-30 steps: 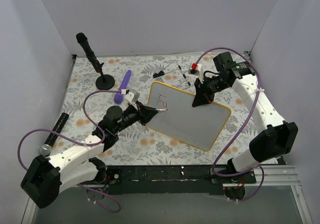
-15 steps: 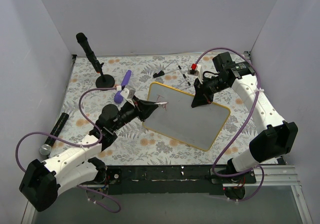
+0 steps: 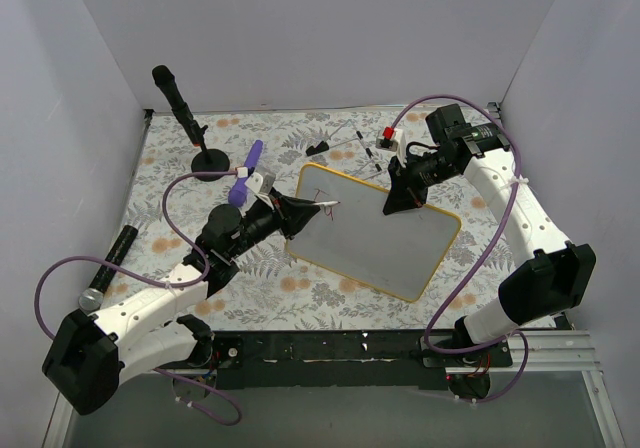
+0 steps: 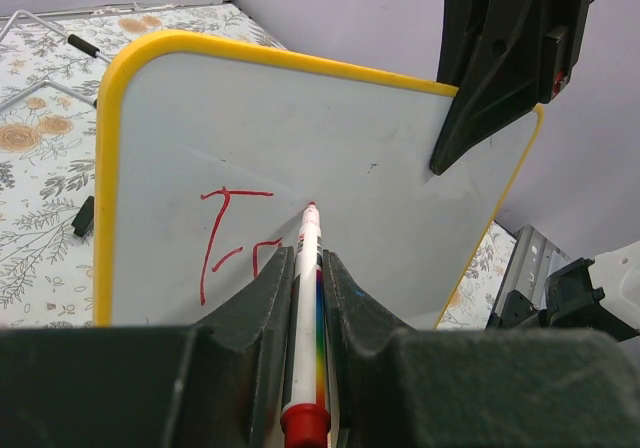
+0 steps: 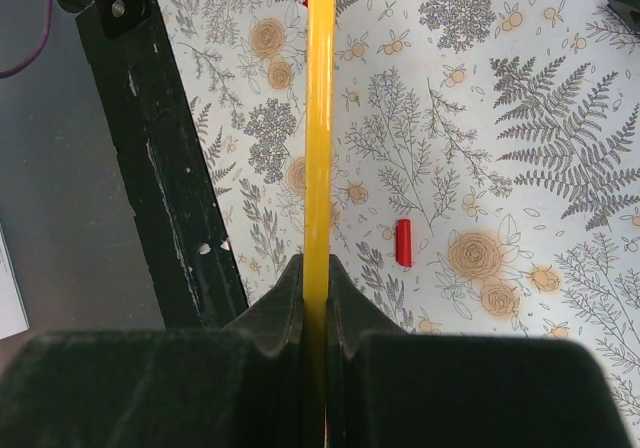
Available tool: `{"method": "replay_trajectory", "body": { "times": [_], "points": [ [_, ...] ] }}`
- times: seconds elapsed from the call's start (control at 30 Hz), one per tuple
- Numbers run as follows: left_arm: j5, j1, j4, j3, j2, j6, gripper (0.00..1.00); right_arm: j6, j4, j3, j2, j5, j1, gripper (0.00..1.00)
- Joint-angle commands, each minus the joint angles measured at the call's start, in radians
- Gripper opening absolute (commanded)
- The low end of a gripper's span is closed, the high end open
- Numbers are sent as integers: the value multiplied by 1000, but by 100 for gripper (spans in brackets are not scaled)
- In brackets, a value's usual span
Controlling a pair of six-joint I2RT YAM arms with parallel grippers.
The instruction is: Write a sentence on the whiteboard
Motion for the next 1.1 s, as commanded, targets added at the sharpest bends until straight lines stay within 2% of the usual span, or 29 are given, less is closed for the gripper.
{"method": "replay_trajectory", "body": {
  "times": [0.0,0.43,1.07],
  "points": [
    [-27,2,-19,-10,-7,21,0,-21,39,12,-29,-103,5,1],
    [-10,2,-64,-18,-65,25,0,-21,38,13,-29,-101,5,1],
    [-15,3,-72,-27,-44,31,0,-21,38,13,-27,-101,6,1]
  ]
}}
